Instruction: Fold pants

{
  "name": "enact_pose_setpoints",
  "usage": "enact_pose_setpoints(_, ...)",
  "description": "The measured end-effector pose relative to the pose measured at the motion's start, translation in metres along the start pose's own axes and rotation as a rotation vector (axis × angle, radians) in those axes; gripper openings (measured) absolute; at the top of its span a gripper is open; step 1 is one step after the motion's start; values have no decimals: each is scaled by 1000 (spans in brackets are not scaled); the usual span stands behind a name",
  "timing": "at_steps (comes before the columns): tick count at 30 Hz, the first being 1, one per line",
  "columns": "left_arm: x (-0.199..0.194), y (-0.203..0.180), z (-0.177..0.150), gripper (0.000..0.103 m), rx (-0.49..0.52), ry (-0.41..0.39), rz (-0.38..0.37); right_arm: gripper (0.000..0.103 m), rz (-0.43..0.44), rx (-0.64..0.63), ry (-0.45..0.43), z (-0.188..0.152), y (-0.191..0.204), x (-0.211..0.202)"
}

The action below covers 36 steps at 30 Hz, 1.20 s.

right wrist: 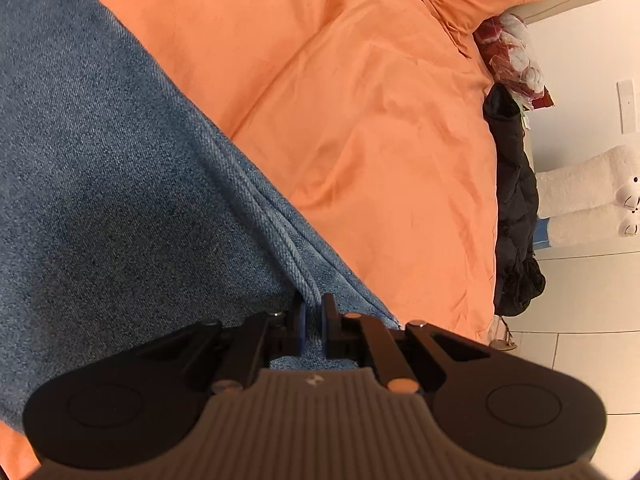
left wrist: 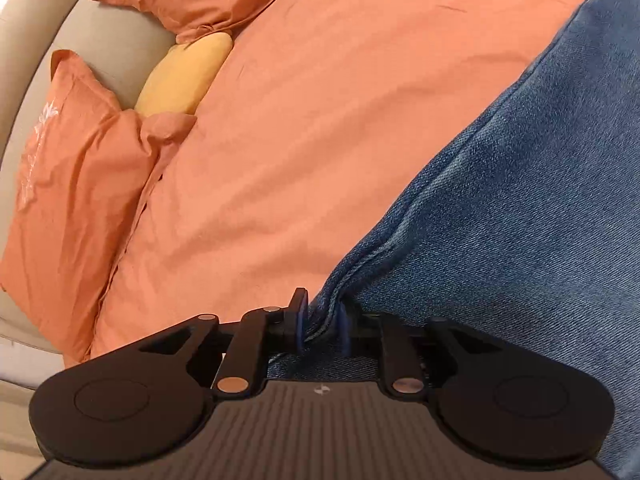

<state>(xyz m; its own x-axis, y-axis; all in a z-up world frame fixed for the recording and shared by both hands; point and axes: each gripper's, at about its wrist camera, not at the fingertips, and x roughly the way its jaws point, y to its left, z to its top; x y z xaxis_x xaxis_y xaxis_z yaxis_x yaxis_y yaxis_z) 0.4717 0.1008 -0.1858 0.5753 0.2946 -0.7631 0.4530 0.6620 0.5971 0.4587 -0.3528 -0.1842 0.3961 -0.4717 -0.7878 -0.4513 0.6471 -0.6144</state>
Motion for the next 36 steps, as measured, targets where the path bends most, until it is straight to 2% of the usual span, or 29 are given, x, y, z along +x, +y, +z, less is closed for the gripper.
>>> enact_pose_setpoints(1, -2, 1, -2, 48, -6, -5, 16, 1, -3, 2, 0, 2, -1, 3)
enact_pose_setpoints(2, -6, 4, -3, 63, -11, -15, 32, 2, -9, 6, 0, 2, -1, 3)
enact_pose_setpoints(3, -12, 8, -6, 82, -20, -35, 36, 8, -9, 13, 0, 3, -1, 2)
enact_pose_setpoints(5, -24, 21, -11, 80, -61, -48, 17, 21, -4, 32, -13, 3, -3, -5)
enact_pose_setpoints(6, -28, 29, -14, 79, -84, -42, 3, 38, -9, 49, -21, 3, -4, -10)
enact_pose_setpoints(7, -34, 36, -19, 77, -95, -39, -6, 43, -6, 72, -29, 4, -6, -16)
enact_pose_setpoints(11, -60, 51, -47, 71, -71, -22, 5, 43, 96, 176, -67, 6, -4, -52)
enact_pose_setpoints(14, -82, 58, -78, 71, -52, -6, 22, 43, 230, 271, -124, 6, 10, -88)
enact_pose_setpoints(17, -102, 60, -111, 71, -29, 8, 29, 42, 400, 330, -164, 7, 41, -125)
enact_pose_setpoints(22, -131, 52, -167, 71, -9, 22, 37, 42, 617, 296, -241, 12, 114, -195)
enact_pose_setpoints(27, -150, 30, -214, 71, 29, 26, 49, 41, 790, 241, -281, 20, 191, -247)
enact_pose_setpoints(32, -157, 16, -239, 71, 16, 16, 62, 36, 884, 242, -333, 33, 261, -263)
enact_pose_setpoints(36, -163, 11, -253, 71, -1, -6, 52, 36, 829, 262, -408, 50, 300, -261)
